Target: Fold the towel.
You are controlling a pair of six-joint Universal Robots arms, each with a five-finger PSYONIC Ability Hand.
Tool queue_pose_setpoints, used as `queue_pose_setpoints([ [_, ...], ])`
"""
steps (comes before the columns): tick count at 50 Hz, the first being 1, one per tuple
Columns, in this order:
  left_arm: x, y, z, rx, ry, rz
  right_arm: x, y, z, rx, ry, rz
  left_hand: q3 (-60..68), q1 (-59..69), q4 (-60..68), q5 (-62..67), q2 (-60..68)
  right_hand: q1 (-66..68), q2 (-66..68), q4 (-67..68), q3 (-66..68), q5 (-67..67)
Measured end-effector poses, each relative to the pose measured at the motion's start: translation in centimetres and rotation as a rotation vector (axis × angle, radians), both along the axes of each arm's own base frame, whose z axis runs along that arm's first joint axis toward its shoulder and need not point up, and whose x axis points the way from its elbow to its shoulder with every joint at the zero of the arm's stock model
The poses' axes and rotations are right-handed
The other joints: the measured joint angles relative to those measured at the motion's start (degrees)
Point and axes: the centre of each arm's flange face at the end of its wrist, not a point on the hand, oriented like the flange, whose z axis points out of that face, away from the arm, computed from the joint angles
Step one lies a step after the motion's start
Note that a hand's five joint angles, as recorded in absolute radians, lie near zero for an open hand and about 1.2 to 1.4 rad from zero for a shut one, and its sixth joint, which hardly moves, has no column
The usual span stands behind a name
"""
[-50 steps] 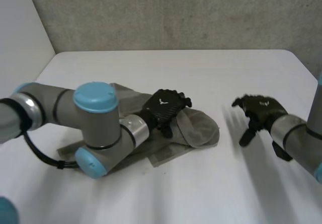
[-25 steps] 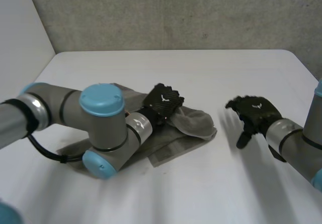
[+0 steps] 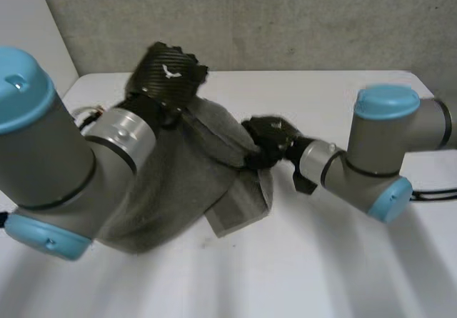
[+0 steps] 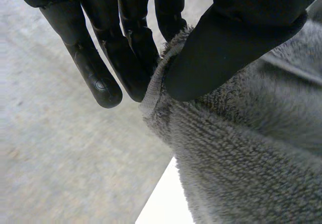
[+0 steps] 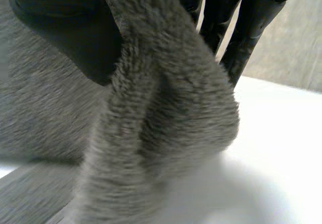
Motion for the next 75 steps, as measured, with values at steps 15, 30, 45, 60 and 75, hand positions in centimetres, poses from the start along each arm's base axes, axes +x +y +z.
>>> queue_pose_setpoints([
  [15, 1.4, -8.2, 9.9, -0.543, 0.33, 0.148, -1.5, -3.1, 21.1, -0.868, -0.214, -0.35, 0.1, 0.2, 0.0, 0.3, 0.1, 0.3, 1.5, 2.9, 2.6, 1.7],
  [30, 3.5, -1.7, -3.6, -0.115, 0.076, 0.146, -2.9, 1.7, 11.2, -0.544, 0.227, -0.129, 0.1, 1.1, 0.0, 0.6, 0.1, 0.3, 1.5, 2.9, 2.7, 2.4],
  [45, 3.6, 5.4, -13.3, 0.349, -0.24, 0.079, -6.5, 4.1, -0.8, -0.092, 0.558, -0.008, 0.1, 1.1, 0.0, 0.6, 0.1, -21.6, -27.5, -27.2, -27.1, -25.0],
  [60, 3.4, 5.3, -6.3, 0.167, -0.086, 0.079, -12.8, 2.4, 1.3, -0.073, 0.407, -0.304, 0.1, 1.1, 0.0, 0.7, 0.1, -34.9, -42.1, -43.2, -42.9, -42.6],
  [75, 3.6, 4.9, -6.8, 0.212, -0.047, 0.093, -16.2, 3.1, -0.1, -0.034, 0.418, -0.4, 0.1, 1.1, 0.0, 0.7, 0.1, -26.8, -32.9, -32.5, -32.5, -32.4],
])
